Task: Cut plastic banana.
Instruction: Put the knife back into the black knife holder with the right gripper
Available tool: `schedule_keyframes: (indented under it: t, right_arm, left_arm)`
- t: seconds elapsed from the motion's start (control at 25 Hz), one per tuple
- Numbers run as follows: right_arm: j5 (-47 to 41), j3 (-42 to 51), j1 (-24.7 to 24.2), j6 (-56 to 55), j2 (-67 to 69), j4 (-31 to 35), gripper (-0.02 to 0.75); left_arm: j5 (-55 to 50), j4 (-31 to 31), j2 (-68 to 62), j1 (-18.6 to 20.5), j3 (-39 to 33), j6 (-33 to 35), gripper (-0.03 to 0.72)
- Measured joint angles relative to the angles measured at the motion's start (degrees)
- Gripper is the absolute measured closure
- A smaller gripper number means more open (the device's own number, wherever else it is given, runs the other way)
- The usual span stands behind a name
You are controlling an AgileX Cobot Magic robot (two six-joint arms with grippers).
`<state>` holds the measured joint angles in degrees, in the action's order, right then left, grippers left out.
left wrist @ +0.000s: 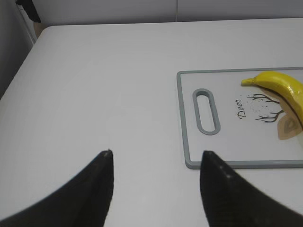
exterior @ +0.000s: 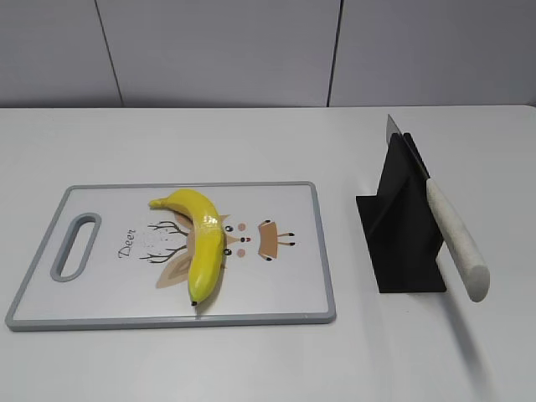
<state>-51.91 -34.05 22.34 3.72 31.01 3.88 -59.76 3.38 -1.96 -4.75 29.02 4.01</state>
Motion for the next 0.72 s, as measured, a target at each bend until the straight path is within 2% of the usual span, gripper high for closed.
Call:
schedule_keyframes:
  t: [0.4,0.72]
  right_arm:
    - [-2.0,9.6,0.0,2.8,-19.6,0.1,0.148]
    - [-2.1,9.8,0.0,2.8,-30.1,0.5,0.148]
  left_arm:
    - [0.1,0.0,0.0,0.0,0.0,0.0,0.133]
    - [0.1,0.0,0.0,0.0,0.0,0.0,0.133]
